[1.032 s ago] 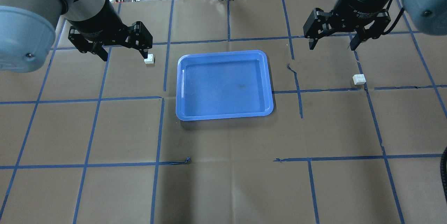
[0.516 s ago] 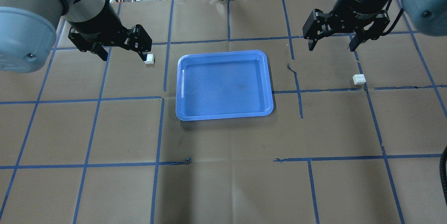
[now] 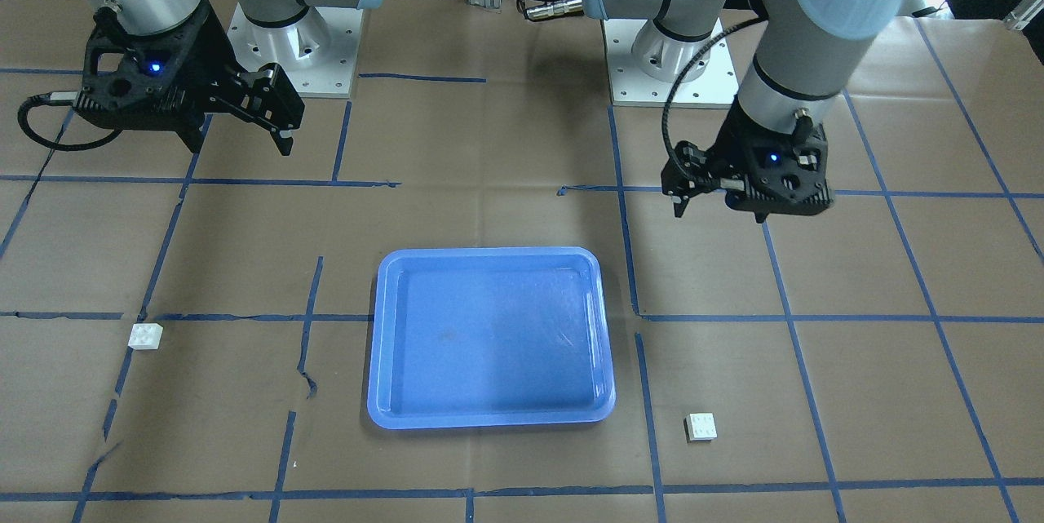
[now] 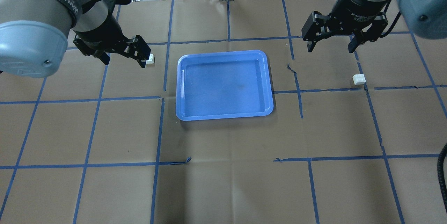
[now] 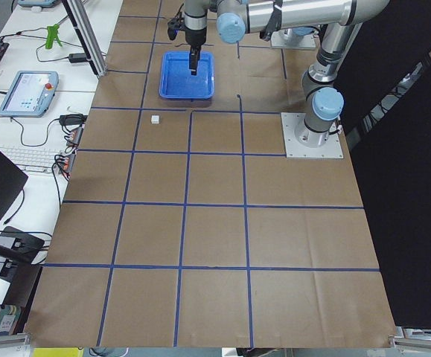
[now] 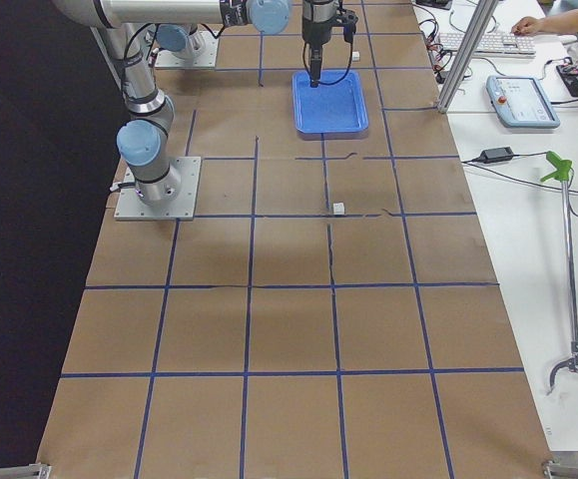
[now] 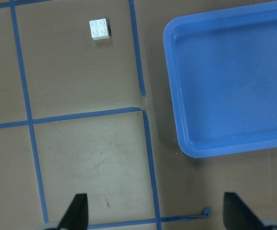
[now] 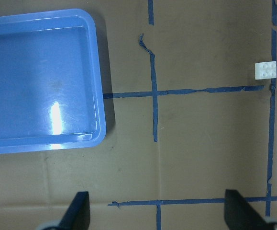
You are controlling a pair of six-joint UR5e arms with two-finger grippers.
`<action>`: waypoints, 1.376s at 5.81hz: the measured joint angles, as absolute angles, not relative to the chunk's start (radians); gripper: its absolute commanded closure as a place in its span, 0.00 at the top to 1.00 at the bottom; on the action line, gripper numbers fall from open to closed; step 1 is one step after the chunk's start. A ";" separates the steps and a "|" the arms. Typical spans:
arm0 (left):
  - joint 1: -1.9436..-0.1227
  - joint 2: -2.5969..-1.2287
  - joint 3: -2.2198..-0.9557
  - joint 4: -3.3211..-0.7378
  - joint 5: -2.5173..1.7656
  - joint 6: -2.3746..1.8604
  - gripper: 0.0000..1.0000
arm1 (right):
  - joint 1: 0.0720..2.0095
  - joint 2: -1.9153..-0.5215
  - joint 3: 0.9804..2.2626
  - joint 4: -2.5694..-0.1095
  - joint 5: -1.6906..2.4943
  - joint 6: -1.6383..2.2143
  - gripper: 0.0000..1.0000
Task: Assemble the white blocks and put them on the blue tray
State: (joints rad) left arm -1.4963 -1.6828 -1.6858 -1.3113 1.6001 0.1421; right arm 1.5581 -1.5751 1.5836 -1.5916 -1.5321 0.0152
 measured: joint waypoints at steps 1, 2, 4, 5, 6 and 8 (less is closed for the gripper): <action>-1.464 -1.764 -1.689 -1.238 1.601 0.148 0.99 | 1.558 -1.573 1.589 -1.593 -1.532 -0.055 1.00; -1.455 -1.842 -1.693 -1.154 1.600 0.149 0.99 | 1.555 -1.570 1.591 -1.593 -1.536 -0.192 1.00; -1.452 -2.012 -1.686 -0.929 1.599 0.149 0.99 | 1.547 -1.562 1.592 -1.600 -1.544 -0.583 1.00; -1.453 -2.087 -1.680 -0.830 1.596 0.157 0.99 | 1.535 -1.550 1.592 -1.609 -1.545 -0.780 0.99; -1.454 -2.132 -1.676 -0.770 1.594 0.177 0.99 | 1.504 -1.533 1.592 -1.625 -1.541 -0.997 1.00; -1.455 -2.160 -1.669 -0.715 1.589 0.202 0.96 | 1.353 -1.499 1.591 -1.642 -1.531 -1.501 1.00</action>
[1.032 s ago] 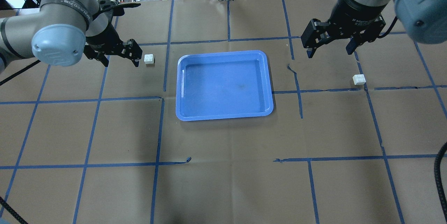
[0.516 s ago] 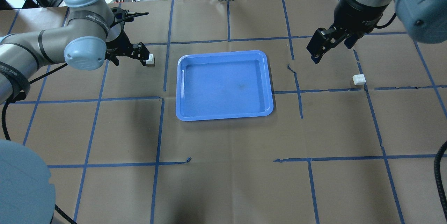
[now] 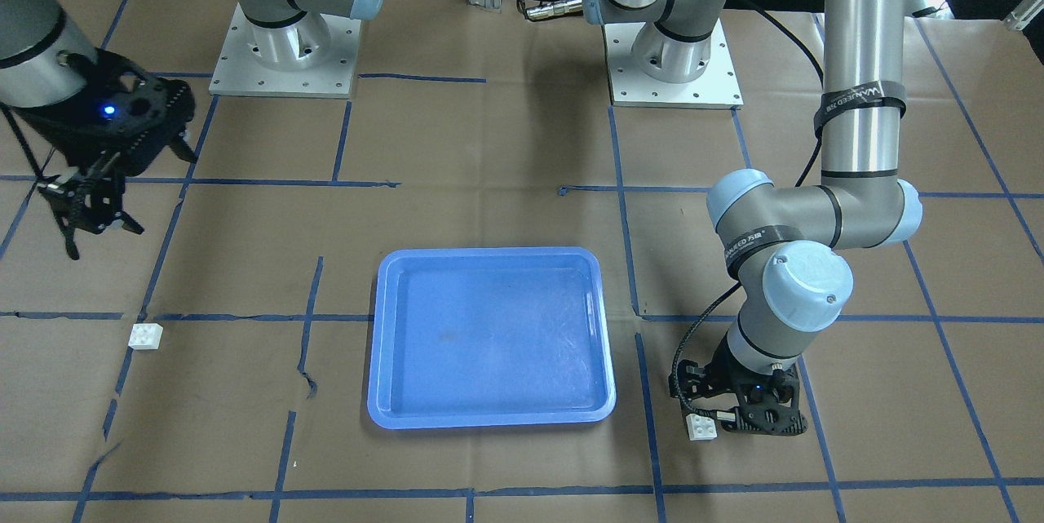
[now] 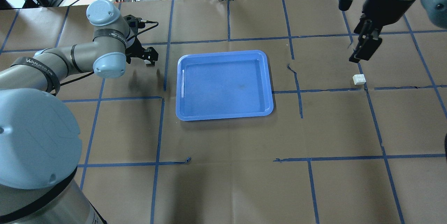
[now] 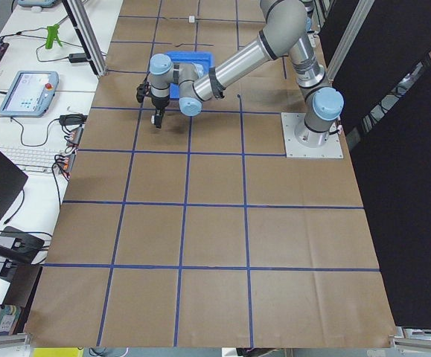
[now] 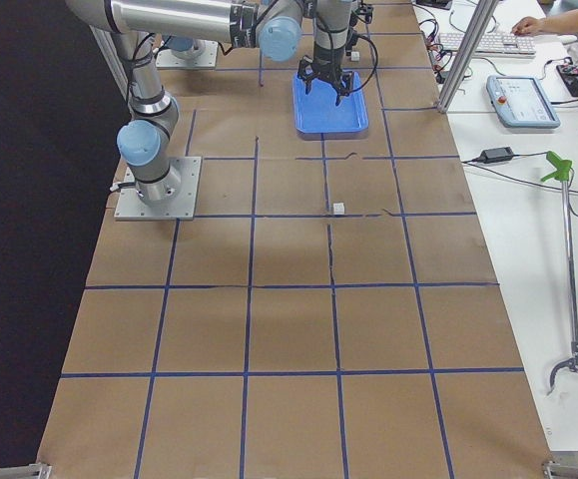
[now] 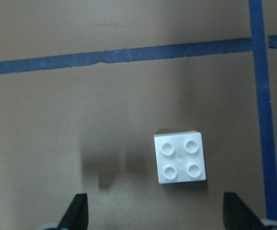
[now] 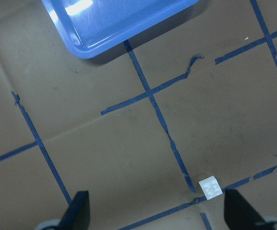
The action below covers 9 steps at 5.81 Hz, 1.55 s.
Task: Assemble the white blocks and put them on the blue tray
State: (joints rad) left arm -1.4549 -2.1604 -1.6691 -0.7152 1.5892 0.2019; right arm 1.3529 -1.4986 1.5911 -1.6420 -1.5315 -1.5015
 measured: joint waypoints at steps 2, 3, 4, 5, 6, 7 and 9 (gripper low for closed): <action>-1.456 -2.180 -1.652 -0.700 1.585 0.224 0.83 | 1.175 -1.423 1.588 -1.683 -1.478 -1.899 1.00; -1.457 -2.189 -1.649 -0.698 1.583 0.229 0.53 | 1.111 -1.372 1.589 -1.699 -1.412 -2.000 1.00; -1.457 -2.193 -1.648 -0.698 1.580 0.231 0.41 | 1.071 -1.312 1.590 -1.709 -1.332 -2.070 1.00; -1.457 -2.194 -1.648 -0.698 1.579 0.232 0.22 | 1.031 -1.234 1.590 -1.718 -1.231 -2.143 1.00; -1.457 -2.194 -1.647 -0.697 1.578 0.234 0.14 | 0.995 -1.155 1.590 -1.732 -1.145 -2.211 1.00; -1.457 -2.192 -1.647 -0.697 1.578 0.241 0.10 | 0.976 -1.085 1.590 -1.750 -1.099 -2.264 1.00; -1.457 -2.173 -1.646 -0.699 1.580 0.285 0.10 | 0.966 -1.006 1.601 -1.761 -1.077 -2.327 1.00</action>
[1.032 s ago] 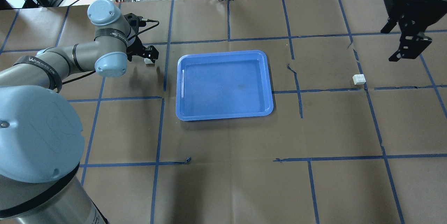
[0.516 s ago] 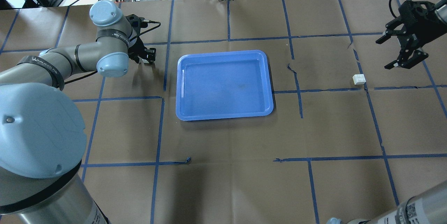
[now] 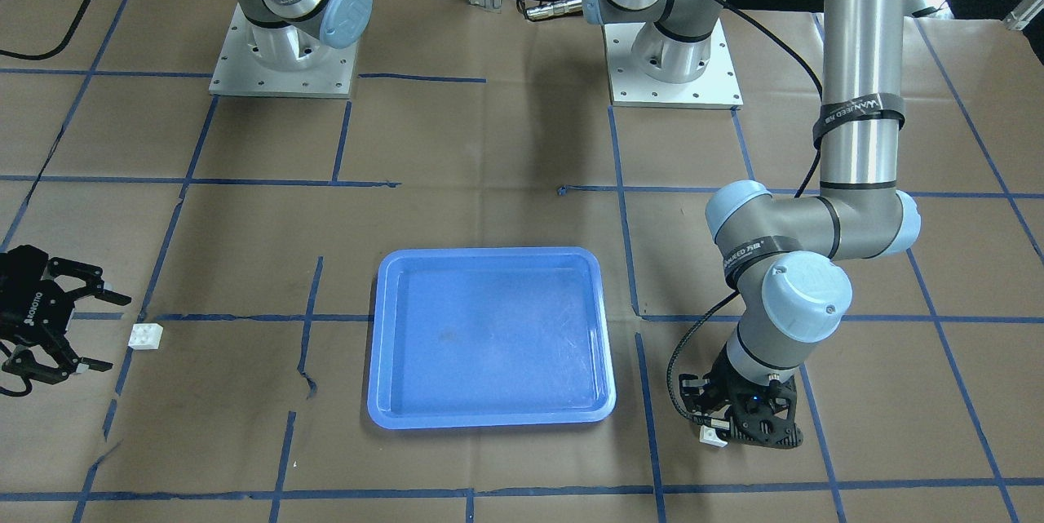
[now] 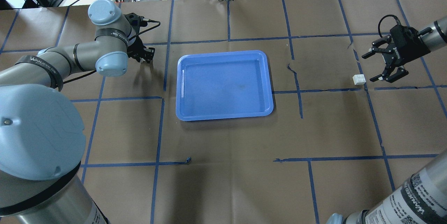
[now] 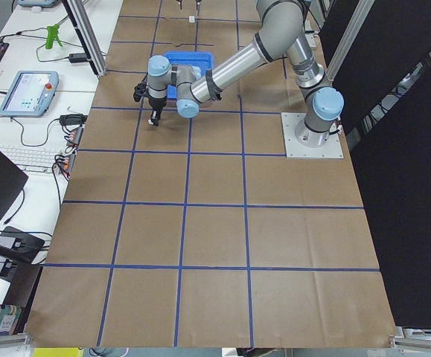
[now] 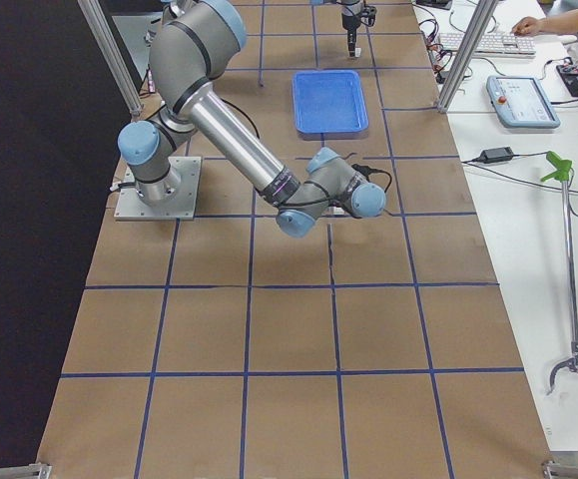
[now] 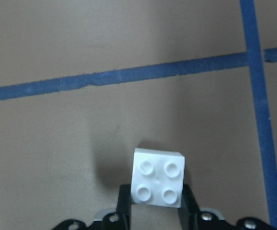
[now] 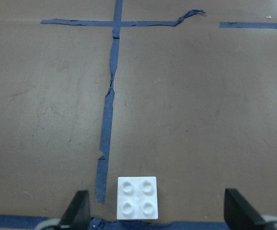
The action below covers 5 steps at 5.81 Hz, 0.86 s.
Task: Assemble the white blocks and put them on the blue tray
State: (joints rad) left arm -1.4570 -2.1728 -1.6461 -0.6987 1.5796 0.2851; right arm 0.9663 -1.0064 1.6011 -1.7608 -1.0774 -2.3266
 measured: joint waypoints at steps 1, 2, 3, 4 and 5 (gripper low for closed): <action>-1.471 -2.145 -1.653 -0.706 1.579 0.358 0.10 | 0.959 -0.993 1.621 -1.771 -1.077 -2.352 1.00; -1.523 -2.102 -1.665 -0.728 1.578 0.489 0.10 | 0.950 -0.987 1.645 -1.792 -1.077 -2.365 0.91; -1.607 -2.069 -1.672 -0.754 1.580 0.623 0.11 | 0.946 -0.985 1.658 -1.805 -1.078 -2.370 0.74; -1.689 -2.057 -1.678 -0.767 1.579 0.749 0.11 | 0.944 -0.985 1.662 -1.810 -1.077 -2.372 0.56; -1.752 -2.057 -1.693 -0.771 1.576 0.884 0.11 | 0.944 -0.987 1.663 -1.813 -1.077 -2.373 0.41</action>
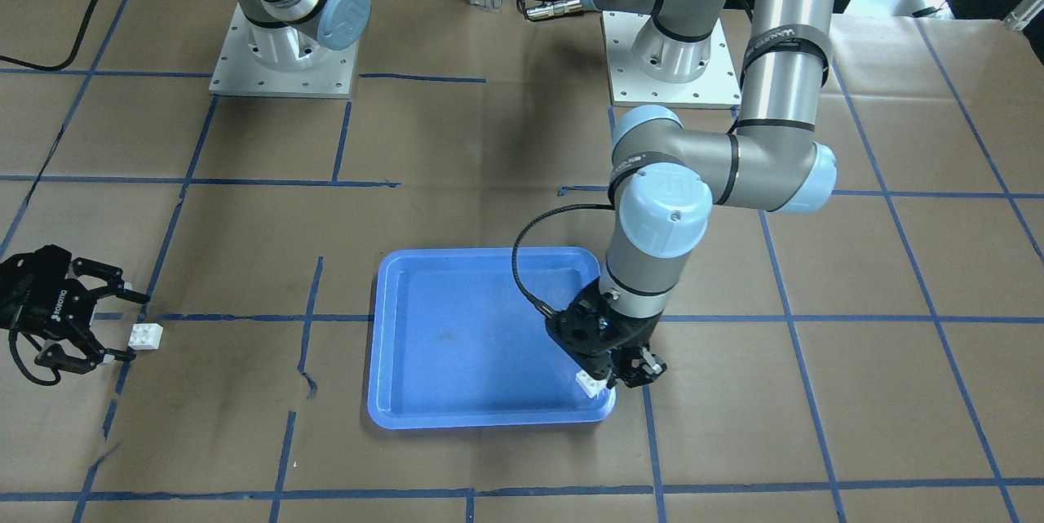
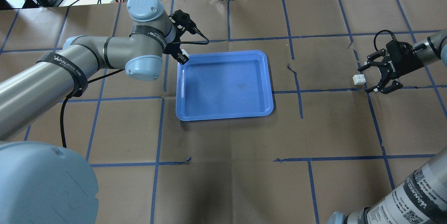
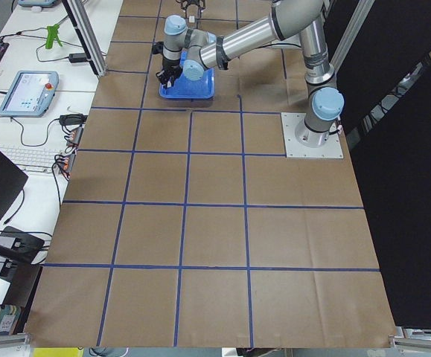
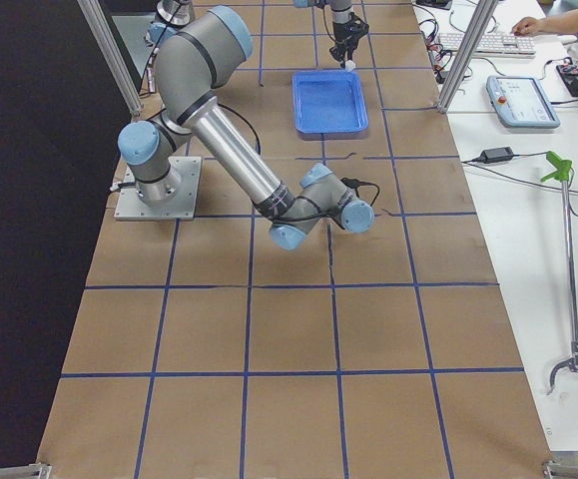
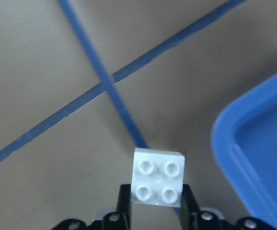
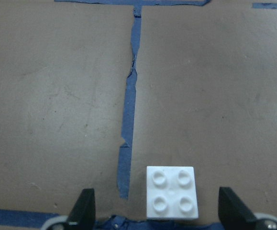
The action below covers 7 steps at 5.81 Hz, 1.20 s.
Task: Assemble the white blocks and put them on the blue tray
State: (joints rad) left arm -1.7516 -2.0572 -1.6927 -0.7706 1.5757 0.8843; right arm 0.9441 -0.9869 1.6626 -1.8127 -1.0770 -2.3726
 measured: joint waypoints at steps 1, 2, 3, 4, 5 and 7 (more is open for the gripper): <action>-1.800 -2.062 -1.714 -0.770 1.574 1.022 0.12 | 0.944 -0.989 1.662 -1.814 -1.077 -2.373 0.32; -1.825 -2.071 -1.727 -0.770 1.574 1.149 0.18 | 0.945 -0.991 1.661 -1.814 -1.077 -2.373 0.31; -1.839 -2.083 -1.732 -0.766 1.557 1.236 0.20 | 0.945 -0.995 1.656 -1.813 -1.078 -2.370 0.31; -1.851 -2.090 -1.733 -0.763 1.530 1.266 0.25 | 0.948 -1.010 1.646 -1.812 -1.077 -2.362 0.30; -1.859 -2.094 -1.737 -0.762 1.513 1.271 0.32 | 0.952 -1.046 1.637 -1.808 -1.070 -2.329 0.30; -1.862 -2.093 -1.761 -0.763 1.509 1.259 0.36 | 0.985 -1.124 1.646 -1.795 -1.060 -2.258 0.30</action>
